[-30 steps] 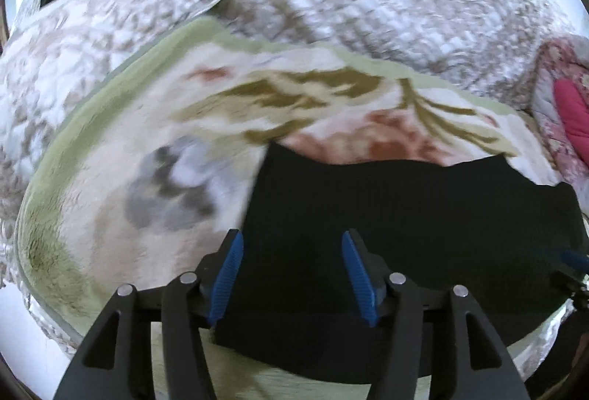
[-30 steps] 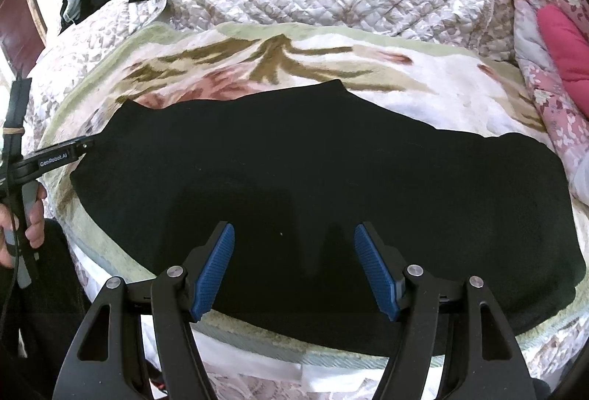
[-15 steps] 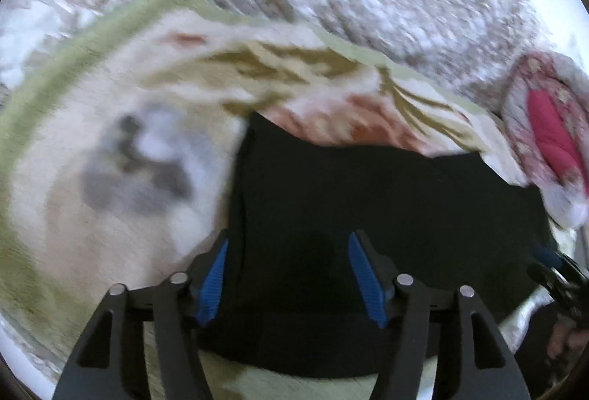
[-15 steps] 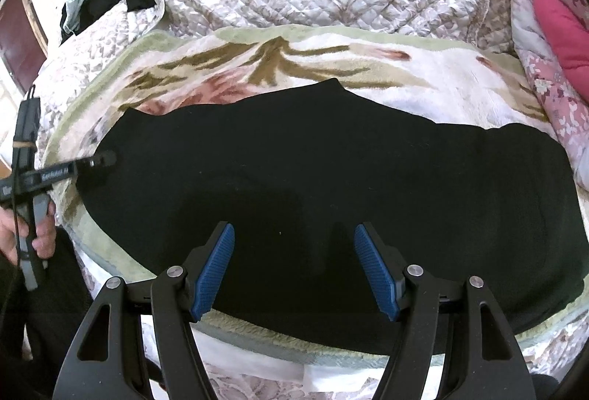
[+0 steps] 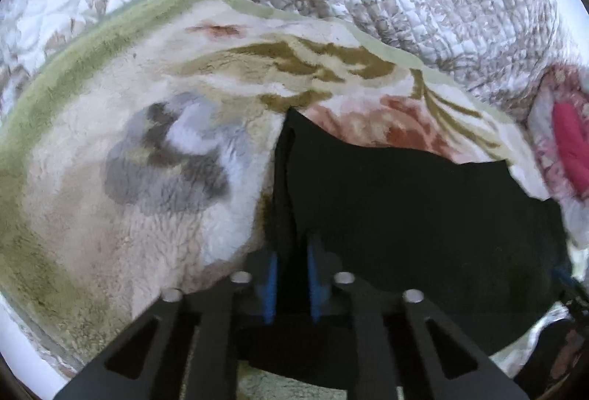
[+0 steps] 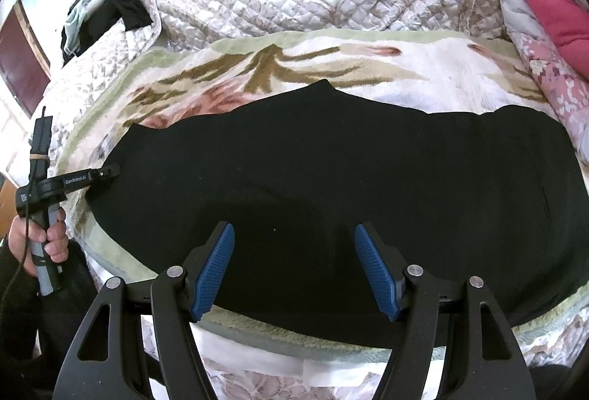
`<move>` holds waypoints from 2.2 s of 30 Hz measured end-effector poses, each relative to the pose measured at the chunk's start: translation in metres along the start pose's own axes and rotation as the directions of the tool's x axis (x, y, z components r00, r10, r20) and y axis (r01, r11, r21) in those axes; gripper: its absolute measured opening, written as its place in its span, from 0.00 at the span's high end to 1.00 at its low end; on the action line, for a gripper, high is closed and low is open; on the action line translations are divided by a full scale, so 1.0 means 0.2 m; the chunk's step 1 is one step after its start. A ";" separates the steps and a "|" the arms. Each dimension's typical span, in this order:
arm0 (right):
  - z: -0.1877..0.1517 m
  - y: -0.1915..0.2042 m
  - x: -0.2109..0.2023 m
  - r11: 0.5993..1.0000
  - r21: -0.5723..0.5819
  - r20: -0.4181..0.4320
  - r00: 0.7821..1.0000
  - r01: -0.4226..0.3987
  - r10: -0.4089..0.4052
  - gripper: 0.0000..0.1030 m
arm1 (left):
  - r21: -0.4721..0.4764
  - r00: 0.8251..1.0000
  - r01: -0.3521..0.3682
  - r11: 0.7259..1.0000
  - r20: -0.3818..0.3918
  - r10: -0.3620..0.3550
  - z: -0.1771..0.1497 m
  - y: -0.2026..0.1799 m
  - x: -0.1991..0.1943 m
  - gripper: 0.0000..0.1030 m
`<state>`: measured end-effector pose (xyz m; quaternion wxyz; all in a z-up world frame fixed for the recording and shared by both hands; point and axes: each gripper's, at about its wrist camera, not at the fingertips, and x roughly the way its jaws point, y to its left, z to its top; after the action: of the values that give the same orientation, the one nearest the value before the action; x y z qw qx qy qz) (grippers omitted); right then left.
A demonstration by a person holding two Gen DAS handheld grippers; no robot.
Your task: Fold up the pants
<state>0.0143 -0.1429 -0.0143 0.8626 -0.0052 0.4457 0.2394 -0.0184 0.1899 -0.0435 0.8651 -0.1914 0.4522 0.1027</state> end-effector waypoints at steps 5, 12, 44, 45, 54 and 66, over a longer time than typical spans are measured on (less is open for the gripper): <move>0.00 -0.02 -0.04 1.000 0.010 0.026 1.000 -0.006 0.006 0.34 | 0.032 1.000 0.027 0.999 0.002 -0.027 0.01 -0.06 -0.05 0.95; -0.01 -0.11 -0.07 0.998 0.058 0.052 0.999 -0.011 0.008 0.34 | 0.071 0.984 0.169 0.983 0.038 -0.172 0.07 -0.30 -0.18 0.95; 0.01 -0.24 0.04 0.963 0.175 -0.003 0.978 -0.203 0.207 0.45 | 0.179 0.970 0.240 0.954 0.003 -0.245 -0.05 -0.69 -0.11 0.69; 0.03 -0.23 0.09 0.957 0.180 -0.014 0.972 -0.228 0.234 0.46 | 0.167 0.975 0.221 0.961 -0.005 -0.224 -0.06 -0.66 -0.09 0.69; 0.14 -0.22 0.29 0.921 0.230 -0.036 0.943 -0.313 0.330 0.47 | 0.142 0.976 0.217 0.966 -0.055 -0.211 -0.18 -0.59 -0.03 0.69; 0.17 -0.25 0.20 0.904 0.252 -0.012 0.933 -0.344 0.358 0.98 | 0.150 0.974 0.225 0.963 -0.042 -0.221 -0.18 -0.60 -0.06 0.69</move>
<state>0.0812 -0.1642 -0.0345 0.7860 0.1752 0.4903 0.3334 -0.0095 0.0665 -0.0241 0.8777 -0.1751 0.4448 -0.0329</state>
